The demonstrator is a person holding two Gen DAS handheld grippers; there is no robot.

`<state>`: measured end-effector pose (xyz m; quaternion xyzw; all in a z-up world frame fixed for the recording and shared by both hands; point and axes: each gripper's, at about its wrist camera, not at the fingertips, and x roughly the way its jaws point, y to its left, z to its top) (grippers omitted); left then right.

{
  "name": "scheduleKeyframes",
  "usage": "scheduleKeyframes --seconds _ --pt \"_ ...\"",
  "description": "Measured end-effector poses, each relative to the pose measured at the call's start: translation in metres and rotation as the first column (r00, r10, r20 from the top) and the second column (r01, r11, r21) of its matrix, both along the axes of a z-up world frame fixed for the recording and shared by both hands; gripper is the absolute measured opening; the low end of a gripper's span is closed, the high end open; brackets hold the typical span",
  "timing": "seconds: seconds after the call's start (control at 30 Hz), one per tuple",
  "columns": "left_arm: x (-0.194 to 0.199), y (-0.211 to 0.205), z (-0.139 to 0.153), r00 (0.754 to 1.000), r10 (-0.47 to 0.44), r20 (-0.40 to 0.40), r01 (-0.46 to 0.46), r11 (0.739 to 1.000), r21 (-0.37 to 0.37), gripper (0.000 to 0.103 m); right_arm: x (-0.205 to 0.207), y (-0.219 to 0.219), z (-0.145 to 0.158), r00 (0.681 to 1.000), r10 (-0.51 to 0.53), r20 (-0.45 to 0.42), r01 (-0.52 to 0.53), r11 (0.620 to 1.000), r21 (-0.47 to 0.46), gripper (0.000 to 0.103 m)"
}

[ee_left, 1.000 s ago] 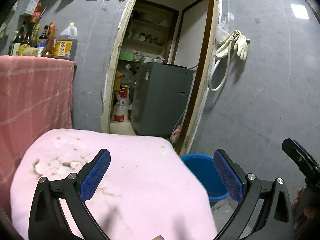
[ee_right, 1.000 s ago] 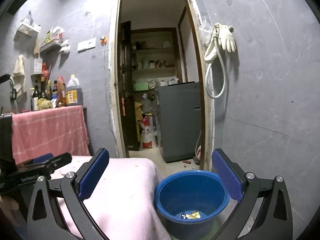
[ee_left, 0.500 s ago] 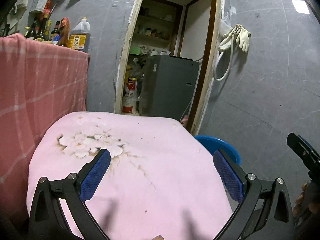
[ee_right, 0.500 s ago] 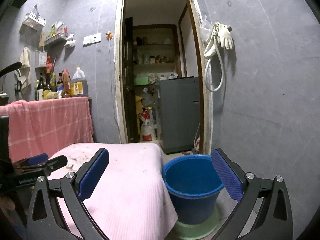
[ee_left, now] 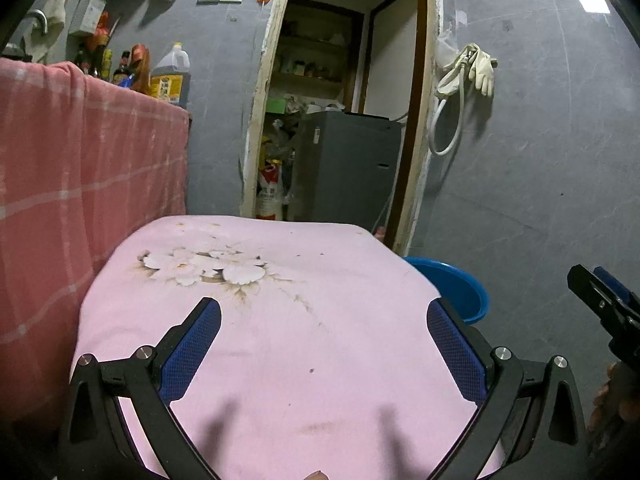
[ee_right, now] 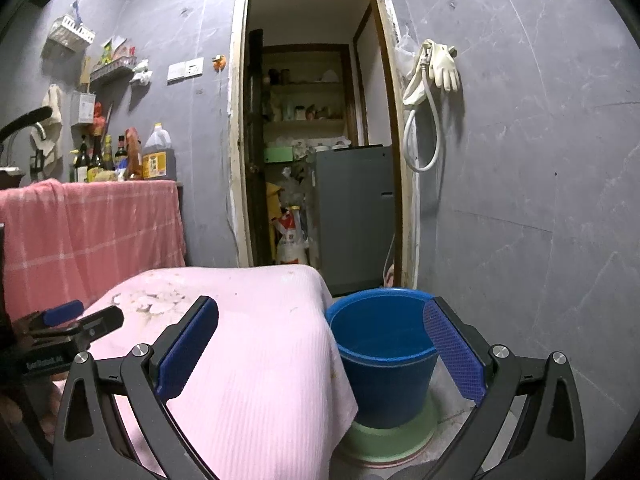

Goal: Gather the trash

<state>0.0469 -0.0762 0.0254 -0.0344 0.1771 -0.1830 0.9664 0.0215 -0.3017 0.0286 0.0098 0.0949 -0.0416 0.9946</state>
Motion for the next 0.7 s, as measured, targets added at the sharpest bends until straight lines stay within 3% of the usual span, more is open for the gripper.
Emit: scheduleKeyframes --seconds 0.23,0.7 --pt "-0.012 0.004 -0.007 0.998 0.027 0.050 -0.027 1.000 0.006 0.101 -0.007 0.001 -0.010 1.000 -0.006 0.018 0.006 1.000 -0.003 0.103" --pt "-0.026 0.014 -0.029 0.996 0.054 0.075 -0.052 0.998 -0.026 0.101 -0.015 -0.004 -0.033 0.998 -0.034 0.060 0.033 0.999 0.008 0.103"
